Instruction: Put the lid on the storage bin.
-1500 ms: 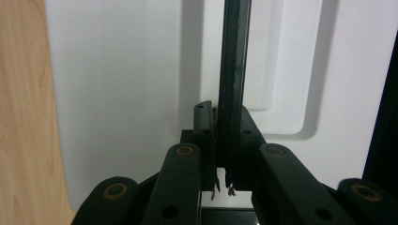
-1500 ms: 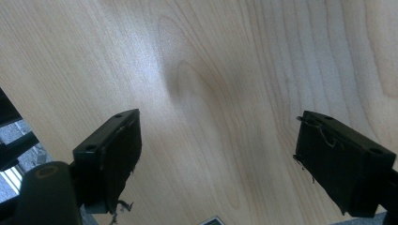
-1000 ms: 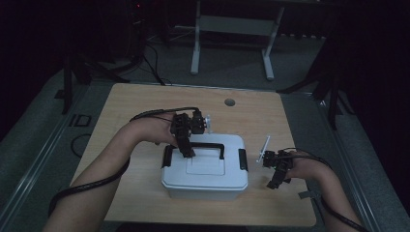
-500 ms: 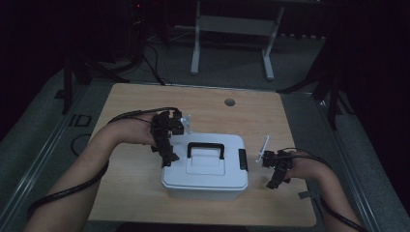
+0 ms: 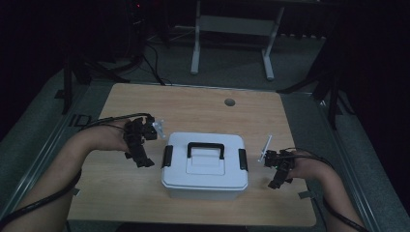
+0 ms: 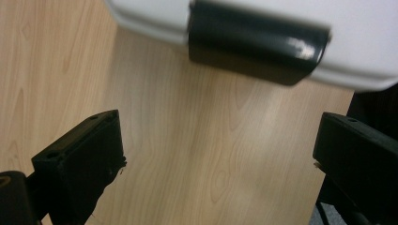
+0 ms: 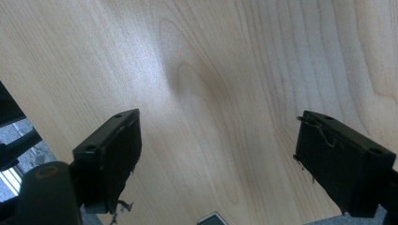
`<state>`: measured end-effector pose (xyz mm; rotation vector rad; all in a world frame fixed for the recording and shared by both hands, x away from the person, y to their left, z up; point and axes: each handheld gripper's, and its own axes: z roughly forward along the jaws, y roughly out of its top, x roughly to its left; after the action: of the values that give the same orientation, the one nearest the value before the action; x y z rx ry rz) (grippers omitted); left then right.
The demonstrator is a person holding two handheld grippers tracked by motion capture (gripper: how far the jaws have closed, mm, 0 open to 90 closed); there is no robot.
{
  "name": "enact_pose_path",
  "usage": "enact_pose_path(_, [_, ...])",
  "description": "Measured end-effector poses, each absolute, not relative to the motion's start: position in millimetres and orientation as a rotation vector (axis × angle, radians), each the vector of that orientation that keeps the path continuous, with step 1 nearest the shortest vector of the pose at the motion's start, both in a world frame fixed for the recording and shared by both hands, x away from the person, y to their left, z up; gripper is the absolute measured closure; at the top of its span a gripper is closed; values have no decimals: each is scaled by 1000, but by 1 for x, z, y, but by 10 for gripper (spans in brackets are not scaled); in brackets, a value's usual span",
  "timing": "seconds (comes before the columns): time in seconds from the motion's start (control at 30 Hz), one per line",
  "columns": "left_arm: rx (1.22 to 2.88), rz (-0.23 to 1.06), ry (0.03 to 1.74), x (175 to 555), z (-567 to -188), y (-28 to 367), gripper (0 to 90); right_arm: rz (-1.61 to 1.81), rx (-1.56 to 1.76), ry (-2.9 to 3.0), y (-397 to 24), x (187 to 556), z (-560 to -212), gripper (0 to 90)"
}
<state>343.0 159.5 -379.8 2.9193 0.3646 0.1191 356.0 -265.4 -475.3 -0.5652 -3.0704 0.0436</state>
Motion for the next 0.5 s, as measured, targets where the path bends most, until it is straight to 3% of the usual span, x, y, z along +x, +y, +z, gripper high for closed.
enact_pose_path(0.5, [2947,-12,481,329,-420,202,17,45,-561,-3064,-266,354,-478,144])
